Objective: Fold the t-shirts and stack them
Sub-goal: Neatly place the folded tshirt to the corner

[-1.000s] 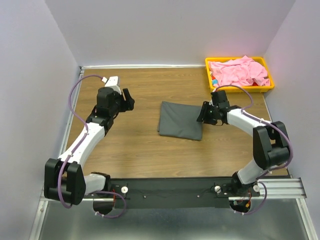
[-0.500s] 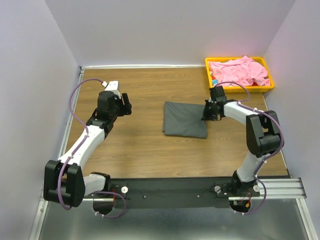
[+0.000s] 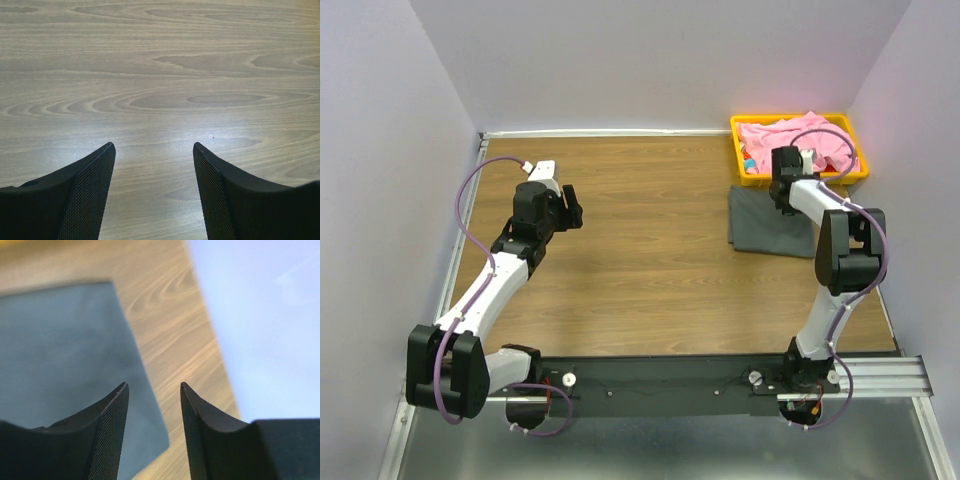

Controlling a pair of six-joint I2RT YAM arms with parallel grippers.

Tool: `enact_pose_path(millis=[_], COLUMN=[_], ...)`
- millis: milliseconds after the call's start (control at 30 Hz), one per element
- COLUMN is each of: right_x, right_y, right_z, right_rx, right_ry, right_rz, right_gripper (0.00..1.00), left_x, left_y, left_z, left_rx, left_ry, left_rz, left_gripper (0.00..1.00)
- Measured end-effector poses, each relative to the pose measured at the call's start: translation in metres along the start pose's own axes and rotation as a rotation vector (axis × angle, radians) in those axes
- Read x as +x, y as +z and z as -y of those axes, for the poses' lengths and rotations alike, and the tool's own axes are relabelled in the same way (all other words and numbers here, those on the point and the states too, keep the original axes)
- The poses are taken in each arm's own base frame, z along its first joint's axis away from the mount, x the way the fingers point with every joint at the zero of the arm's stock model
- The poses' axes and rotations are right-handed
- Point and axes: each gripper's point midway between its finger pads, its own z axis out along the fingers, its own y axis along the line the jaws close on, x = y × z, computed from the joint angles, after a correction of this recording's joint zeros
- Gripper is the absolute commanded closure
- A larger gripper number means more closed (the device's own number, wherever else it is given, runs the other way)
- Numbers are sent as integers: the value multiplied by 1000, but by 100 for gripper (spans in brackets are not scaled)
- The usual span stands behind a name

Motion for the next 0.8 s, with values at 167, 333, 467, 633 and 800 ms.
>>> enact_pose_path(millis=[167, 333, 467, 633, 800], right_x=[-37, -44, -32, -1, 25], right_y=[-27, -86, -113, -117, -98], right_z=[0, -65, -115, -162, -174], right_rx=[-34, -345, -512, -586, -544], right_ry=[57, 152, 157, 96, 52], right_rz=[55, 79, 38, -49, -112], right_gripper=[45, 45, 46, 47, 52], left_x=[0, 3, 6, 6, 5], left_y=[0, 3, 4, 4, 4], left_z=[1, 2, 4, 5, 5], left_rx=[4, 13, 26, 32, 33], left_ry=[0, -1, -2, -2, -2], left_rz=[-1, -14, -26, -25, -23], left_gripper=[29, 29, 29, 30, 30])
